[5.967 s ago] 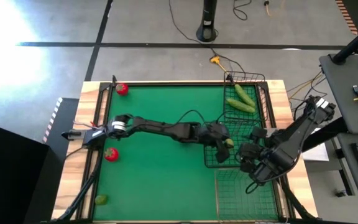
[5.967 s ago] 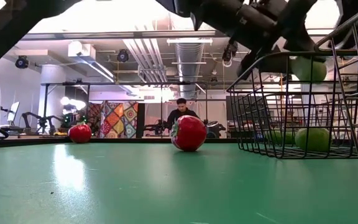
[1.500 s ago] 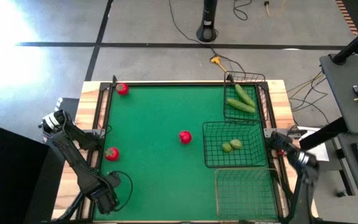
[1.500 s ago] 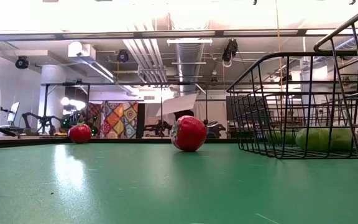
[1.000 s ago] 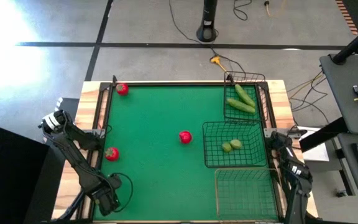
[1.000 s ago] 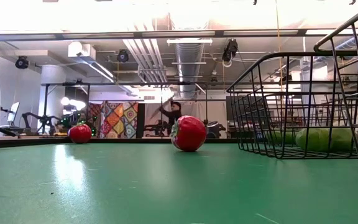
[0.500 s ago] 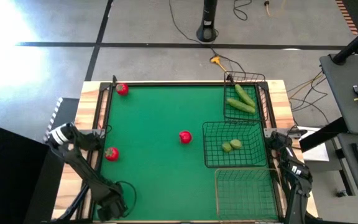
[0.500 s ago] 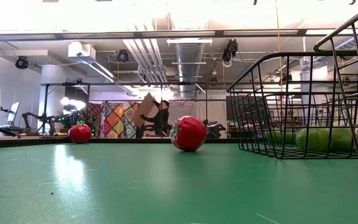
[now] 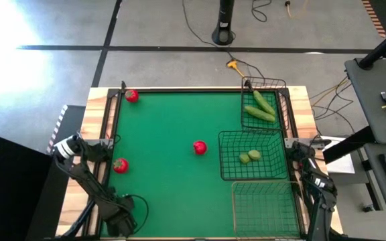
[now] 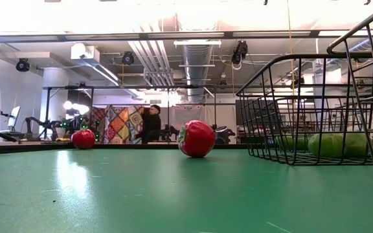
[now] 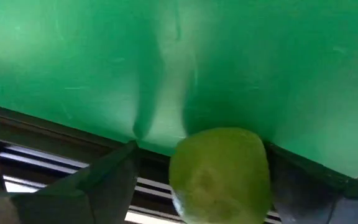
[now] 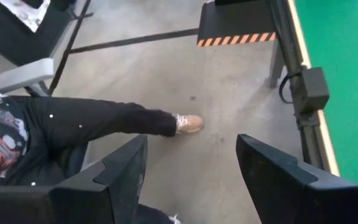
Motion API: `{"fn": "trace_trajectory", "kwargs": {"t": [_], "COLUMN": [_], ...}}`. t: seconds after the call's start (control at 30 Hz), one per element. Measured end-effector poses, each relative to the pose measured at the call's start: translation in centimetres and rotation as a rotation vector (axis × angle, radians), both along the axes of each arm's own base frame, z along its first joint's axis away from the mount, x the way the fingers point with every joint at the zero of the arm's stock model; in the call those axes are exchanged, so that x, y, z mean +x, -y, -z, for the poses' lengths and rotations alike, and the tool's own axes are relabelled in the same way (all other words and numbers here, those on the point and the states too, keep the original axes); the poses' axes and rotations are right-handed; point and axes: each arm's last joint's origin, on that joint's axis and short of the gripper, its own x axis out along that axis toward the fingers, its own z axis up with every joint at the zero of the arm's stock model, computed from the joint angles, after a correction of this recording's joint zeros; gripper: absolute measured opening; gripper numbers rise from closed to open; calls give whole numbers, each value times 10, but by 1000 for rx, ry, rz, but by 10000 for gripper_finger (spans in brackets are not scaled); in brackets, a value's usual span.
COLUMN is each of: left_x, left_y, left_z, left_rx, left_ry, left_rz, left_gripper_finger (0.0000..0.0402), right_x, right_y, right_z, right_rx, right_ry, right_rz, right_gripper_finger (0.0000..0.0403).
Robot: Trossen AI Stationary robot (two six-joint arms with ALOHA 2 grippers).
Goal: Sort produce into baskets
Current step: Put the lime into the bottom black wire basket
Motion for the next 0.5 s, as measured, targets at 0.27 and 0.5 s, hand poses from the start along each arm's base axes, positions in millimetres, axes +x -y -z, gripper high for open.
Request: {"fn": "trace_trajectory", "kwargs": {"t": [0.27,0.5], "left_x": [1,32], "left_y": [-4,-10], "left_z": [2,-14], "left_rx": [5,-27], "left_ry": [-28,18], "left_rz": [-6,-117], "left_gripper_finger": [163,150], "right_x": [-7,-5], "right_y": [-6,-11], "right_z": [6,22], "right_rx": [29,15], "right_ry": [-25,-49], "right_rz": [22,36], "right_gripper_finger": [231,230]}}
